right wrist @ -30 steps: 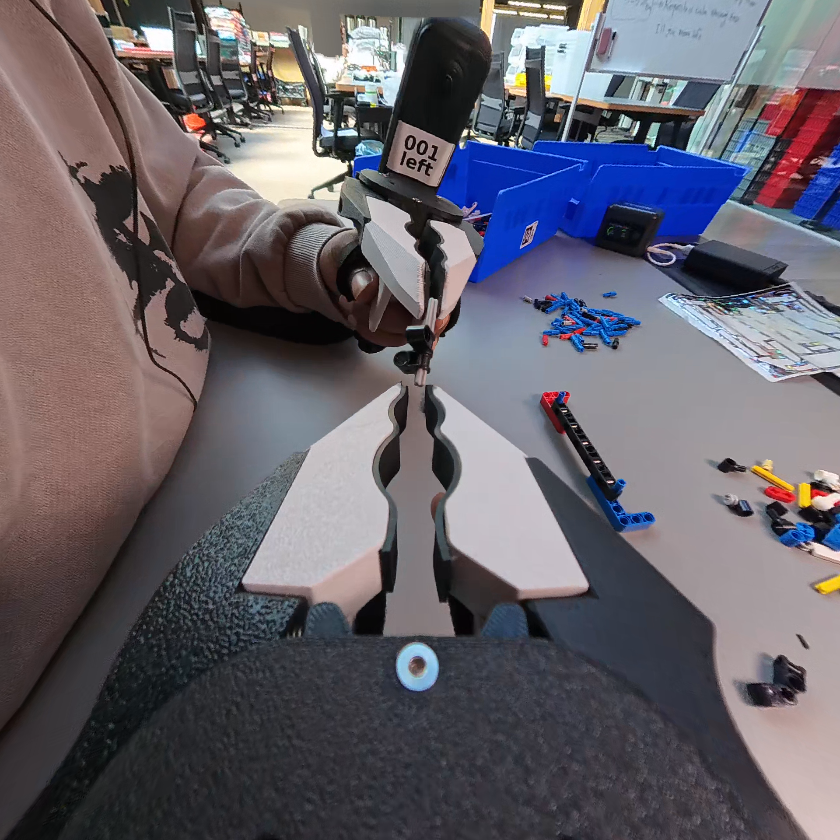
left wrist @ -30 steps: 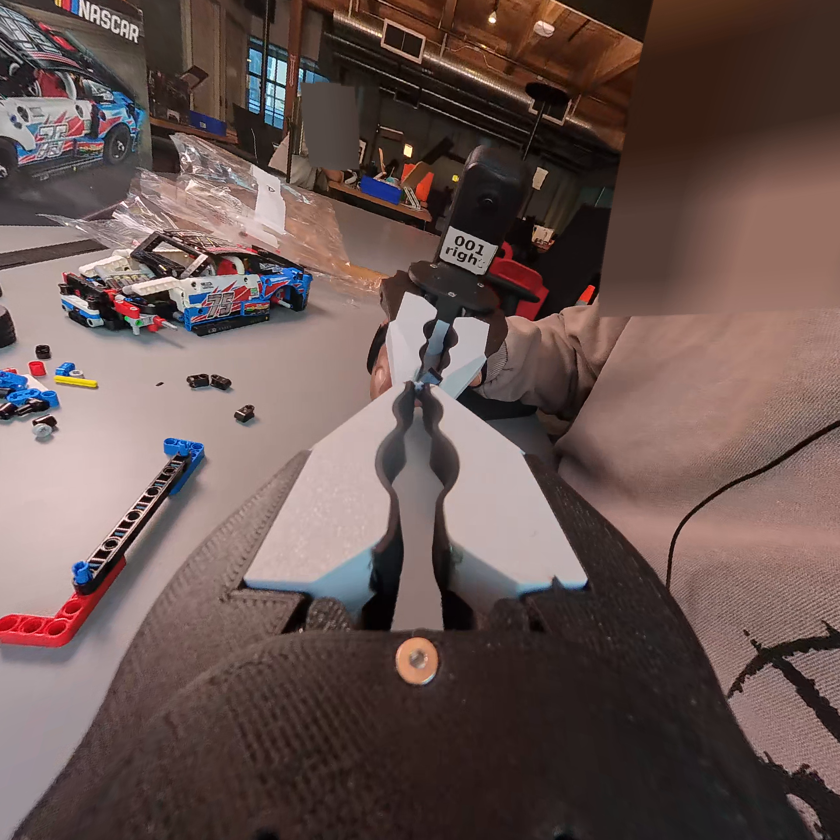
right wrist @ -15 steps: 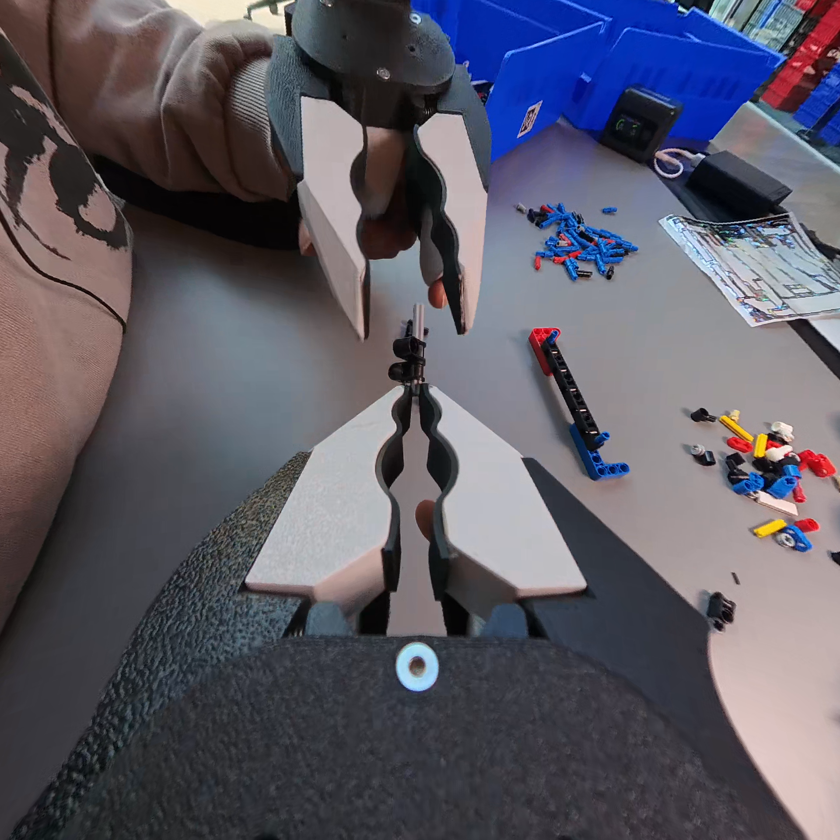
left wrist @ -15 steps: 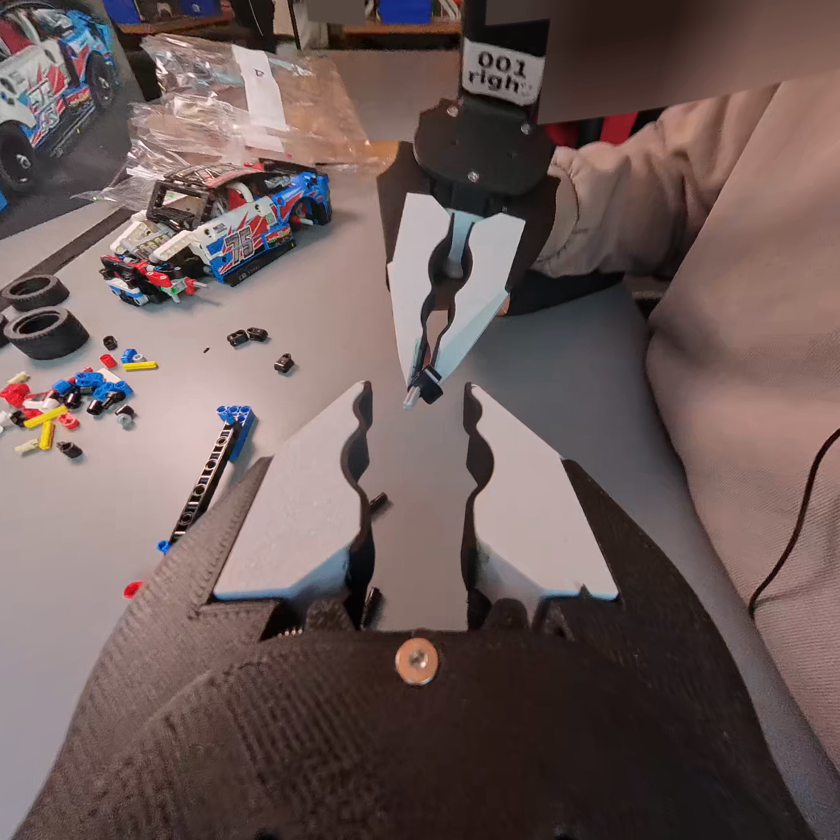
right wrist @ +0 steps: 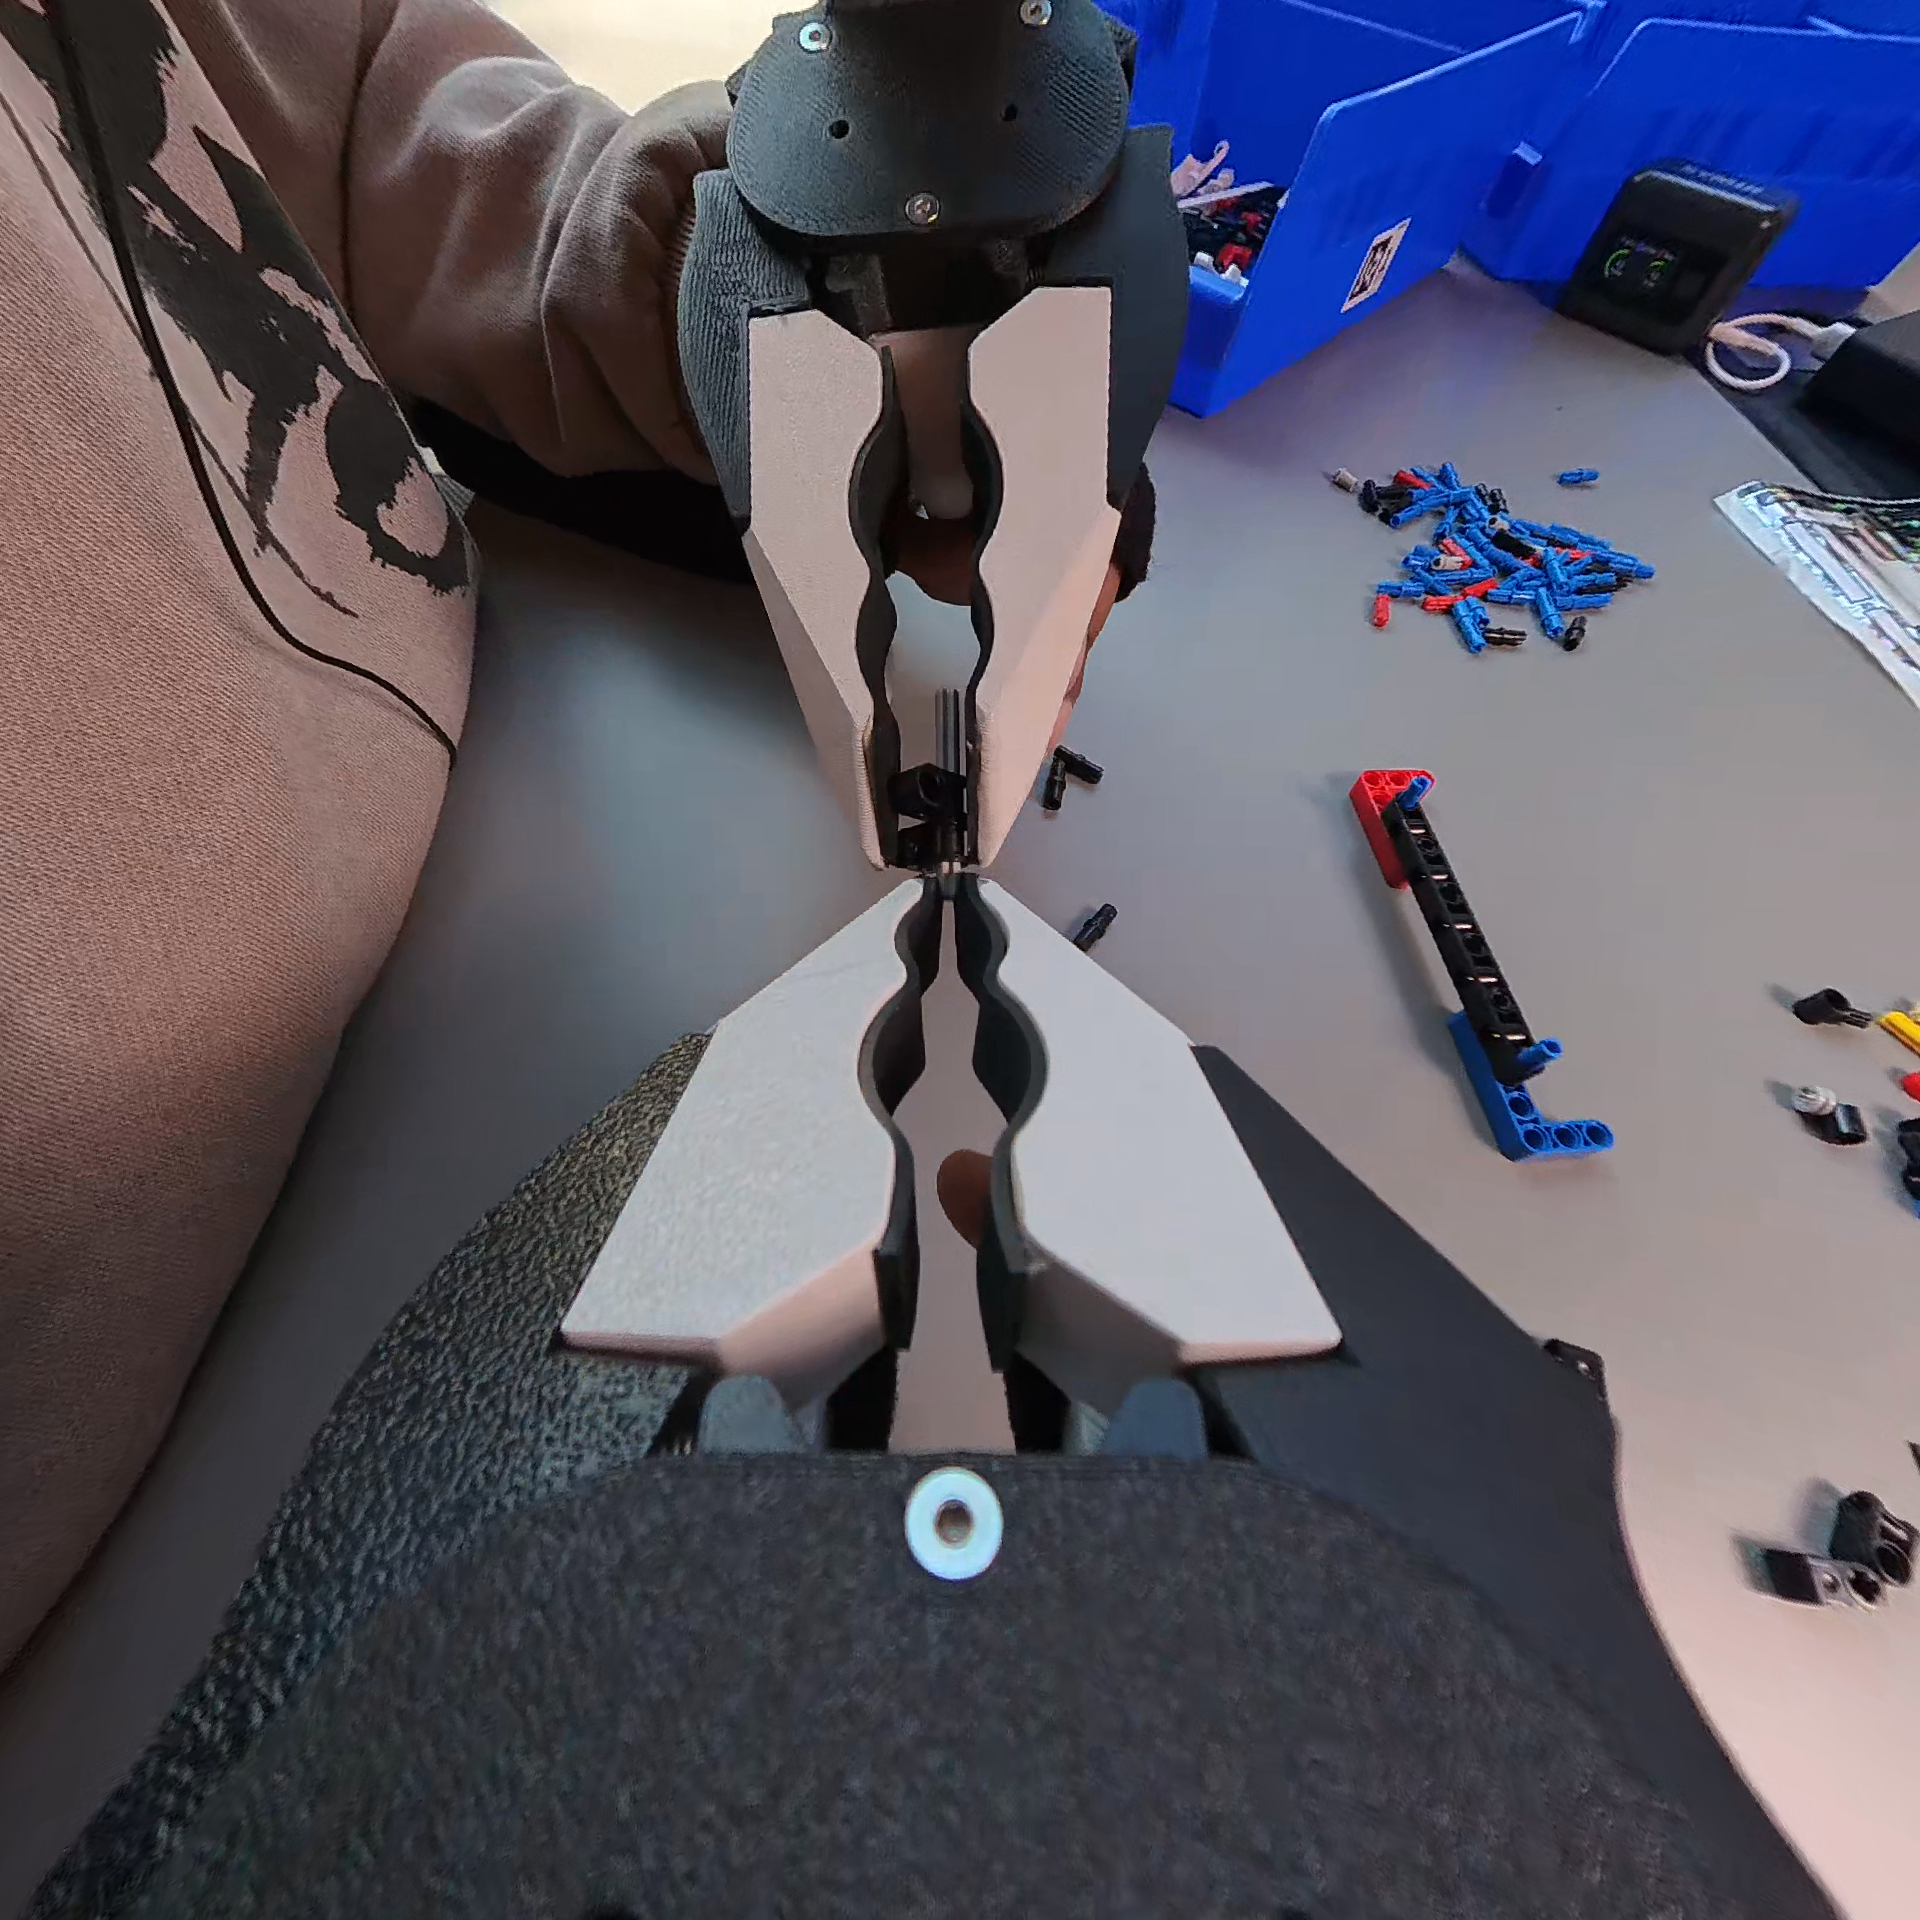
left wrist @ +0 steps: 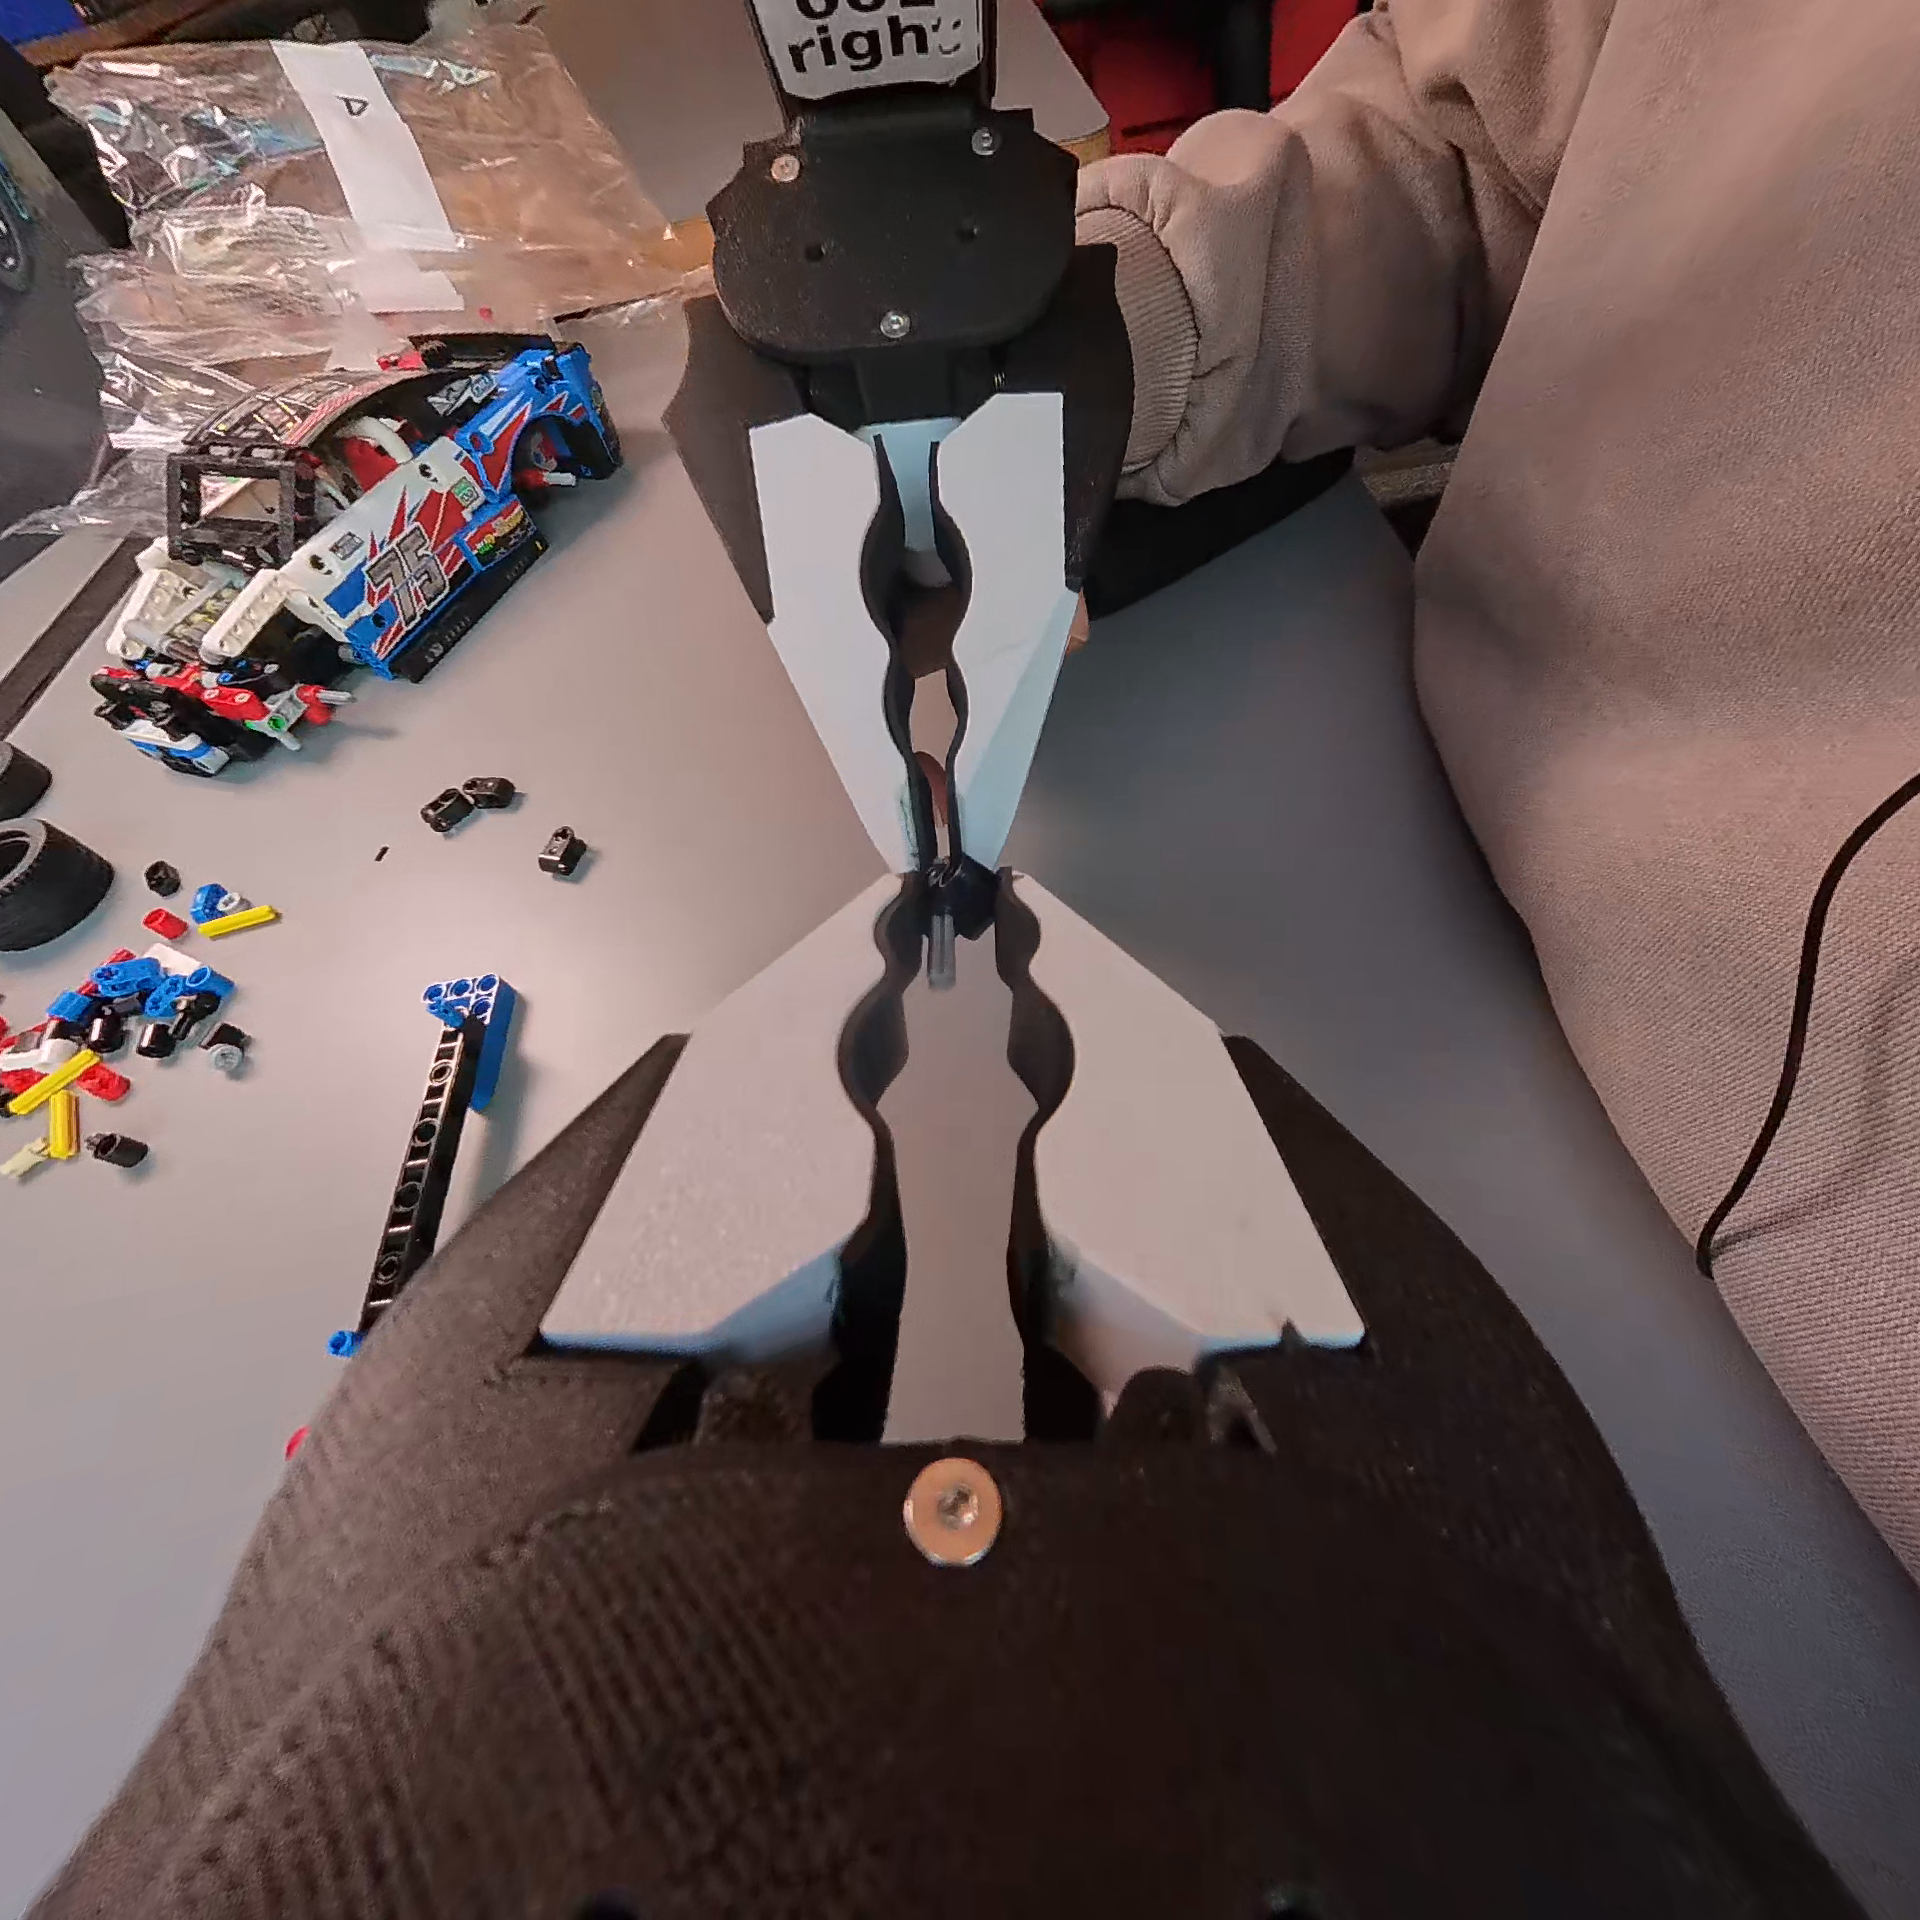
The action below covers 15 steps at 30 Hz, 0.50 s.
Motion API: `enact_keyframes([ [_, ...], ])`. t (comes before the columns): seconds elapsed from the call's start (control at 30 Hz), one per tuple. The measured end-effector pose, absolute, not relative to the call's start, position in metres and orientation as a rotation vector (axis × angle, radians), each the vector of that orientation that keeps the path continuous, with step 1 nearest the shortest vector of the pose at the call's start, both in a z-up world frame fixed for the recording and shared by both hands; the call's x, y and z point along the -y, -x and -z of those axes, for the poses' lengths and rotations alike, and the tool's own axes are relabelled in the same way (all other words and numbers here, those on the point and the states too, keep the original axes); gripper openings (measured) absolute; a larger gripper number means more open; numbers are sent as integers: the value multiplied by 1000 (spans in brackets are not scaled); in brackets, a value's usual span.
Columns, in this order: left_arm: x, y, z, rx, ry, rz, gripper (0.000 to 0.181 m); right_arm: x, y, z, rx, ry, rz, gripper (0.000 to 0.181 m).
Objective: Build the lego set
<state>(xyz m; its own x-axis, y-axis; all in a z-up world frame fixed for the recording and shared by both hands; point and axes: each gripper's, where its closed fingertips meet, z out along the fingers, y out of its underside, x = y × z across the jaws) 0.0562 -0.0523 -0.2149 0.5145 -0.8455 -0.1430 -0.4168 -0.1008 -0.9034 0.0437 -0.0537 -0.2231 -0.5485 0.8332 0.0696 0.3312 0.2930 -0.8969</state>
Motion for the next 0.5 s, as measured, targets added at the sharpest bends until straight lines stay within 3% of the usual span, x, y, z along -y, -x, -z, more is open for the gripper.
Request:
enact_keyframes([
  [0.5,55,-56,212,-1010,1725,603,13,56,-49,220,2019,1068,-1339,1],
])
